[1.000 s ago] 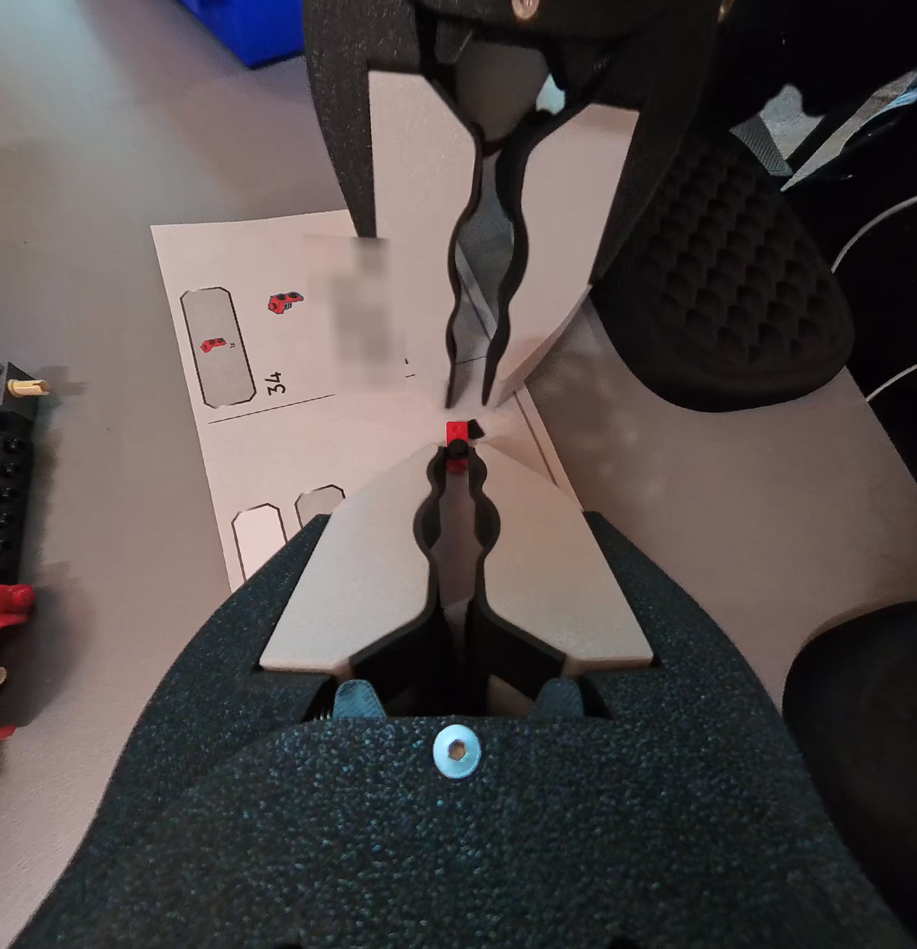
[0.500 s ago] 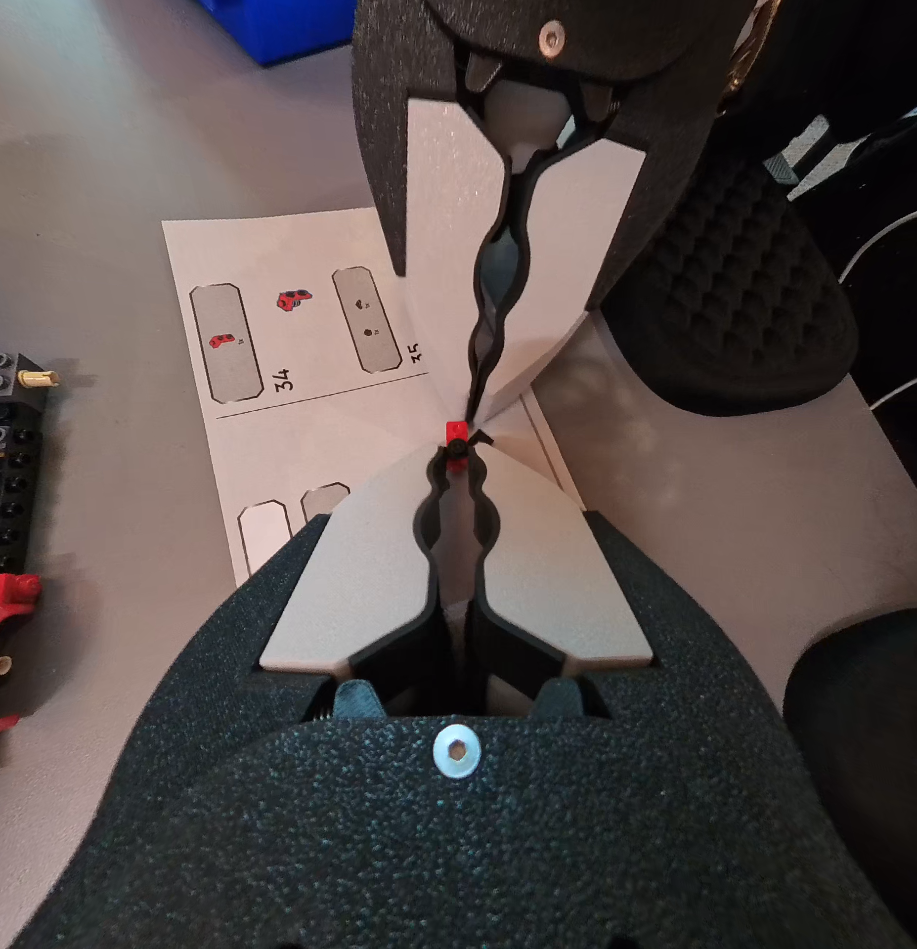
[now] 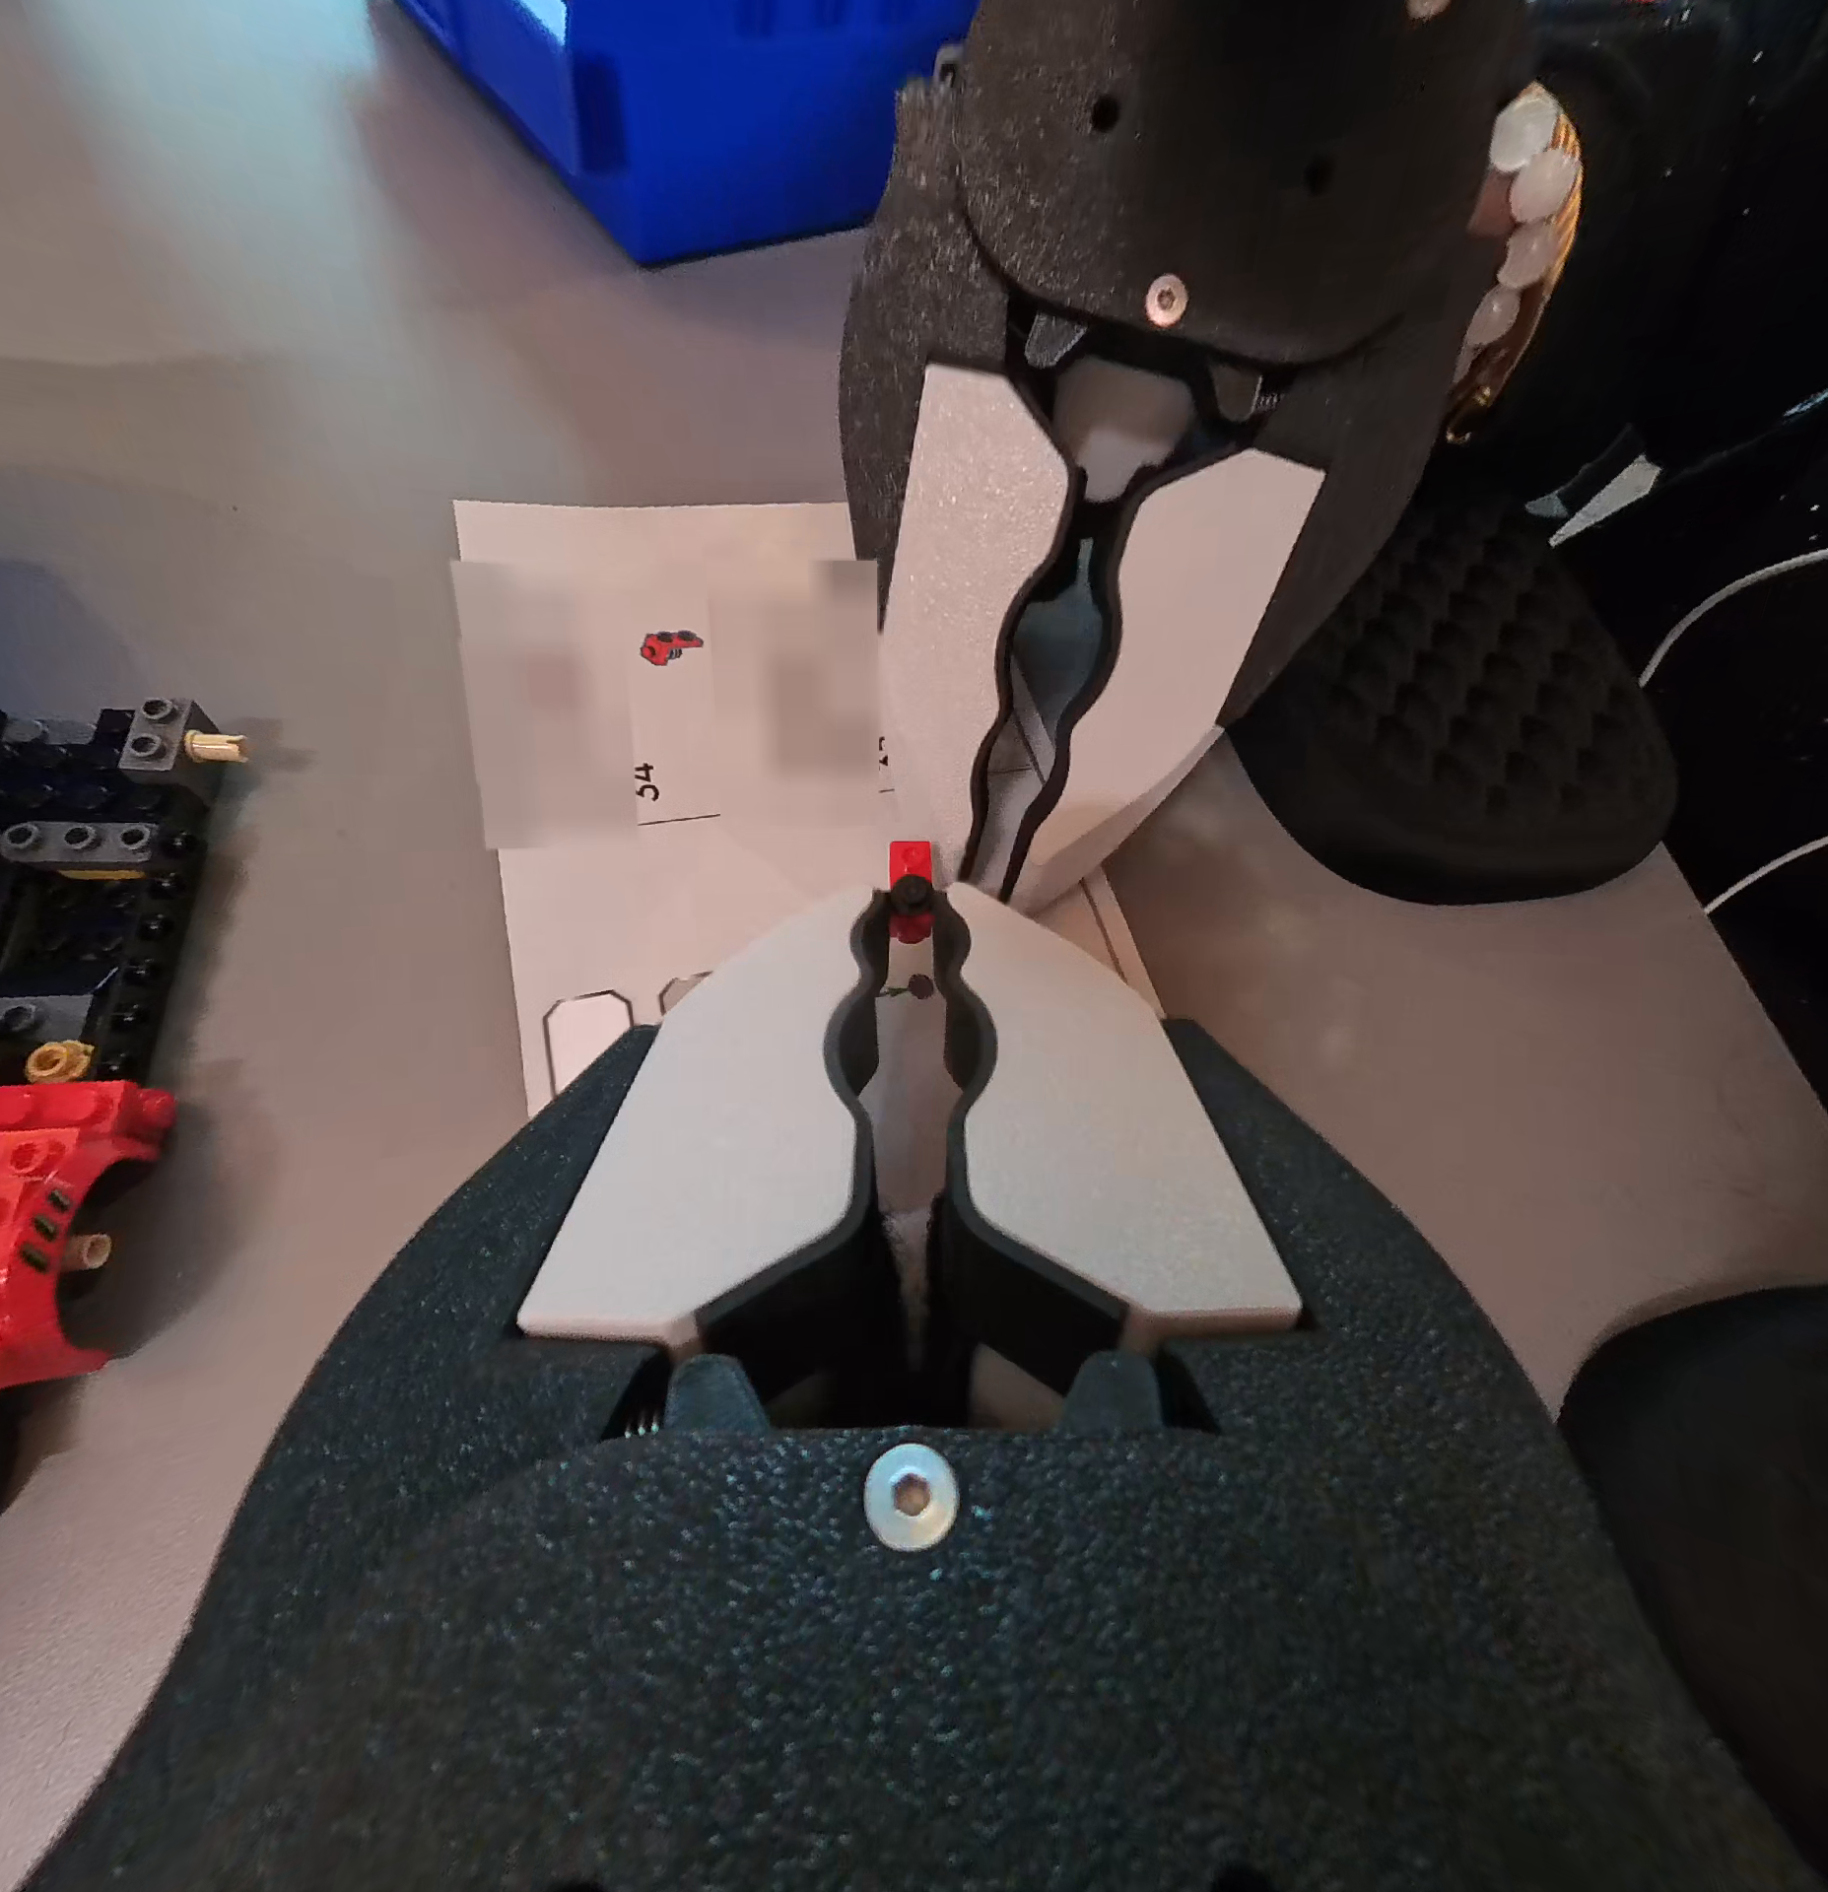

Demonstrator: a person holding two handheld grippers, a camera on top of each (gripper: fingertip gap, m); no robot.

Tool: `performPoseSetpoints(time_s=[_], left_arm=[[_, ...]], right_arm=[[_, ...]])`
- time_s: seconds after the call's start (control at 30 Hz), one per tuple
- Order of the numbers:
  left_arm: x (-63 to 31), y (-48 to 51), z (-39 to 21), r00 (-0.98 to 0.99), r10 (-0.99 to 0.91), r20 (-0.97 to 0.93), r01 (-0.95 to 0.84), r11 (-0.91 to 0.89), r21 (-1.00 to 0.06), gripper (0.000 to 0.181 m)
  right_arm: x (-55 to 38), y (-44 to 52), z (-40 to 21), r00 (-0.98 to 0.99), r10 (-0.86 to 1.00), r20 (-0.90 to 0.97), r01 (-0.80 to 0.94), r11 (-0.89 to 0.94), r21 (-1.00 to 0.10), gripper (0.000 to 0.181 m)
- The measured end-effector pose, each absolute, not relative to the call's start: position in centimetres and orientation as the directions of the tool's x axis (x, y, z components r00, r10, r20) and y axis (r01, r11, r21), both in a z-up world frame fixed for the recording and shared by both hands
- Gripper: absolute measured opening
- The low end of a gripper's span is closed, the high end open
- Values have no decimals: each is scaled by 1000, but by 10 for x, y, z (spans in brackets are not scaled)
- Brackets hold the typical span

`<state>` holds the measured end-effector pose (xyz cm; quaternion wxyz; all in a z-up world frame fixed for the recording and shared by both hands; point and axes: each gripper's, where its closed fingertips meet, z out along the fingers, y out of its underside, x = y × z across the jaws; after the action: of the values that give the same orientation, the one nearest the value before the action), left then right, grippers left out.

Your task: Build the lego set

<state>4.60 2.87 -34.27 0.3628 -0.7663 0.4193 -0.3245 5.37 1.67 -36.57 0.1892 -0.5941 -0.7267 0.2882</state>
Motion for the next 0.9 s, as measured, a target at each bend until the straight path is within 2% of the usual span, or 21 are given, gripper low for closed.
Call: performPoseSetpoints(time_s=[0.17,0.27,0.3,0.37,0.47,0.57,0.7,0.9], left_arm=[[47,28,-344,432,-882,188,-416,-380,-826,7],[47,27,-344,429,-883,189,-418,-380,-825,7],[47,27,-344,428,-884,190,-421,-381,-823,7],[48,27,-345,426,-884,191,-427,-383,-819,7],[48,26,-346,425,-885,189,-435,-383,-815,7],[48,26,-347,423,-886,191,-438,-385,-813,7],[48,26,-346,419,-886,198,-433,-386,-814,7],[48,25,-345,412,-887,206,-425,-388,-818,7]], right_arm=[[66,37,-353,-242,967,80,746,238,-622,8],[89,52,-358,-298,939,174,802,345,-488,8],[96,52,-359,-307,940,149,816,341,-467,8],[108,39,-359,-302,952,-59,855,243,-458,8],[120,31,-354,-224,927,-301,922,101,-375,8],[128,49,-362,-213,949,-233,953,150,-263,8],[120,52,-365,-239,948,-208,957,193,-216,8],[98,54,-368,-298,943,-145,937,260,-232,9]])
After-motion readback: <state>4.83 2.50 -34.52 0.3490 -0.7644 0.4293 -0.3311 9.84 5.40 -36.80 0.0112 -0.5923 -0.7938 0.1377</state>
